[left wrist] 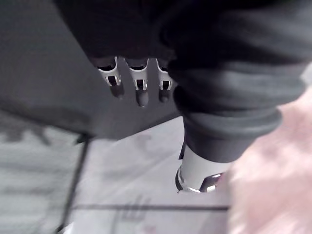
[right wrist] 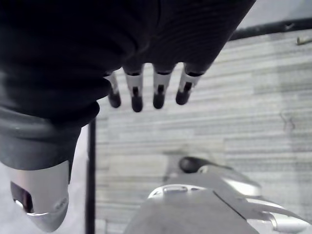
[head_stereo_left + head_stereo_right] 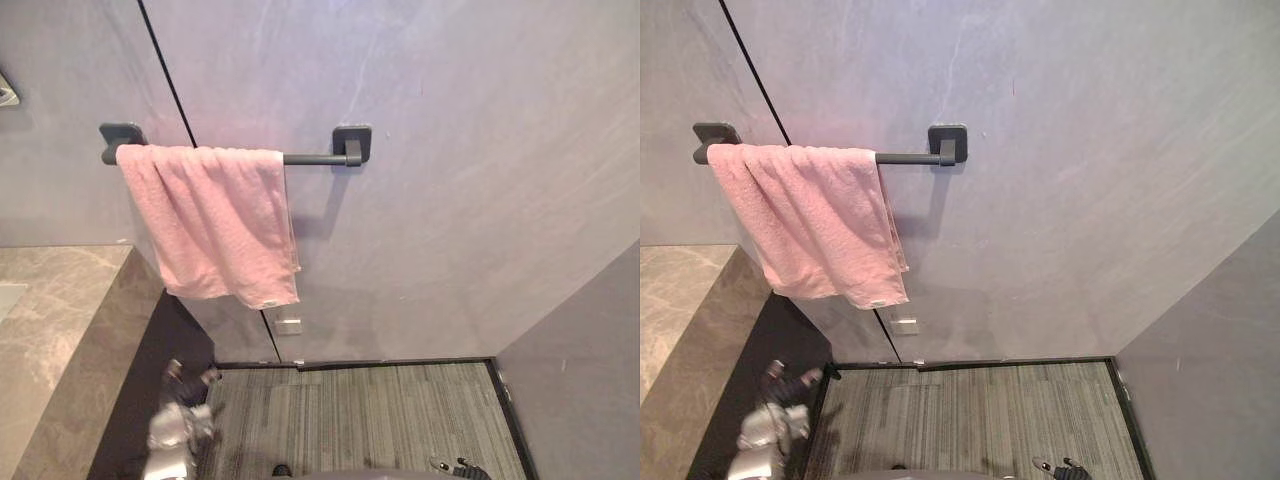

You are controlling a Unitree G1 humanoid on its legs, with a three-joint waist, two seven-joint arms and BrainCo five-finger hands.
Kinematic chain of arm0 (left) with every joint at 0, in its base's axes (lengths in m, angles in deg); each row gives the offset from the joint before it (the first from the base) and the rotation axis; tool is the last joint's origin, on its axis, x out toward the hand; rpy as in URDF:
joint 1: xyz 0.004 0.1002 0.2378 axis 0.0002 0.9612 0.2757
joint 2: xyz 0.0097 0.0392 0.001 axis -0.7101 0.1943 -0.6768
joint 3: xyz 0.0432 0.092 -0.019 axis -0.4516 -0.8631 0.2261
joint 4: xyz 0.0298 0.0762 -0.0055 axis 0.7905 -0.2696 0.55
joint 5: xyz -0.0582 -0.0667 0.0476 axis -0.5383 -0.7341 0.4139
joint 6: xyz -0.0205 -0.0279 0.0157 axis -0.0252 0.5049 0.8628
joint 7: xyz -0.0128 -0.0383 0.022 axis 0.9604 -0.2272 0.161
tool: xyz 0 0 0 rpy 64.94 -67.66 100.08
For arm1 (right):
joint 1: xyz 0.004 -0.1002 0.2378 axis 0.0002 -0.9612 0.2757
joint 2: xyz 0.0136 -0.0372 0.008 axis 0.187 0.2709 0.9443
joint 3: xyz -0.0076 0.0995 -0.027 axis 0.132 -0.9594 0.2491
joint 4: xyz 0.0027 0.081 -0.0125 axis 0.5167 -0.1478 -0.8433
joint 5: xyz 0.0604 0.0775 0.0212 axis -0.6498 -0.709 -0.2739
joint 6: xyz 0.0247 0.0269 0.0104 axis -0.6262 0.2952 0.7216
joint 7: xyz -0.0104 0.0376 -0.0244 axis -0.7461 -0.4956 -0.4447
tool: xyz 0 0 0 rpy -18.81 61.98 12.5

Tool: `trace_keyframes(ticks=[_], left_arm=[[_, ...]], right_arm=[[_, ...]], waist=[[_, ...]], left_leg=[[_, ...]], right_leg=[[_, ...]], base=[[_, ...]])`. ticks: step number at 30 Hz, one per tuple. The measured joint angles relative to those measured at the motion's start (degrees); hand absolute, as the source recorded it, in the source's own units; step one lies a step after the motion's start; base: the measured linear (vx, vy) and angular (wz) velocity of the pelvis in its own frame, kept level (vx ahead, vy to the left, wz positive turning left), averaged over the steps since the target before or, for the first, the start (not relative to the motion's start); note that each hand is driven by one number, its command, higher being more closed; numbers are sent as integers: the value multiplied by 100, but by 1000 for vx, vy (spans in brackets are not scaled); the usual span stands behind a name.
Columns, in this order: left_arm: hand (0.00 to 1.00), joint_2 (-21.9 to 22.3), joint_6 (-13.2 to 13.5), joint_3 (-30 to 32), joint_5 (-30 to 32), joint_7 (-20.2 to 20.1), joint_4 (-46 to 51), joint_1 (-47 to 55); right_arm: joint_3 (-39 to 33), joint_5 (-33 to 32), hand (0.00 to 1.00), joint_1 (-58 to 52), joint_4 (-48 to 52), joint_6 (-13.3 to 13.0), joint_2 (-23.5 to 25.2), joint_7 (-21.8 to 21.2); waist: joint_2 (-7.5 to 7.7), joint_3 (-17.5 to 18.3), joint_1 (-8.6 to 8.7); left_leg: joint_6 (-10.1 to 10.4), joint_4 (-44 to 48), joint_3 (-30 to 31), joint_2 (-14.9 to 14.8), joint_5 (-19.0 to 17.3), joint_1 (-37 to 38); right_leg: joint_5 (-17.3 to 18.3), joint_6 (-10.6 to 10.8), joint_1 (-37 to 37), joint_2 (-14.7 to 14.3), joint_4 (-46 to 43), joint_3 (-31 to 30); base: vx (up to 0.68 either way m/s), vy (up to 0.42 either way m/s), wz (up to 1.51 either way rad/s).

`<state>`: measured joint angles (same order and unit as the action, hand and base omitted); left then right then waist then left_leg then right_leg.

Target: Organize washtable

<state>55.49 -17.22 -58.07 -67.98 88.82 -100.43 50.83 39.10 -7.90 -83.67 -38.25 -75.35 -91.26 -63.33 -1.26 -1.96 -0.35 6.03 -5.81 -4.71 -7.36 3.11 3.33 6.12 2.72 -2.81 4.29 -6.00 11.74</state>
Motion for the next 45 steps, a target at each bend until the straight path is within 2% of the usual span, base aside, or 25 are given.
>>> trace_keyframes(ticks=[4,9,17,21,31,45], left_arm=[[0,-198,0,113,4,286,1193,2],[0,-403,5,47,5,318,1957,-40],[0,-632,30,-309,0,383,2080,-236],[0,-814,136,-471,-11,373,2212,-291],[0,-1349,140,-476,-1,381,2212,-712],[0,-1487,191,-346,5,549,2218,-776]], right_arm=[[-67,118,0,-142,14,9,26,-9],[-102,269,0,-107,132,19,25,-31],[37,265,0,-92,186,62,76,-42],[76,265,0,-67,210,64,77,-153],[86,265,0,-63,224,63,76,-156],[118,340,0,-52,235,58,72,-155]], waist=[[-167,62,32],[-123,50,104],[-19,65,122],[-8,61,161],[99,-2,267],[110,0,260]], left_leg=[[-9,-1,23,66,6,-68],[-9,-2,79,59,7,-83],[-9,-3,75,59,7,-115],[-8,-3,60,59,6,-135],[-8,-3,-9,50,6,-117],[-7,-3,-25,47,4,-139]], right_leg=[[19,31,34,52,25,12],[20,30,-1,39,63,81],[17,28,8,36,110,81],[16,28,19,34,124,83],[-6,12,19,26,140,50],[-40,14,10,13,224,36]], base=[[15,8,5],[14,-6,6],[0,0,0],[0,0,0],[-6,0,-2],[0,0,0]])
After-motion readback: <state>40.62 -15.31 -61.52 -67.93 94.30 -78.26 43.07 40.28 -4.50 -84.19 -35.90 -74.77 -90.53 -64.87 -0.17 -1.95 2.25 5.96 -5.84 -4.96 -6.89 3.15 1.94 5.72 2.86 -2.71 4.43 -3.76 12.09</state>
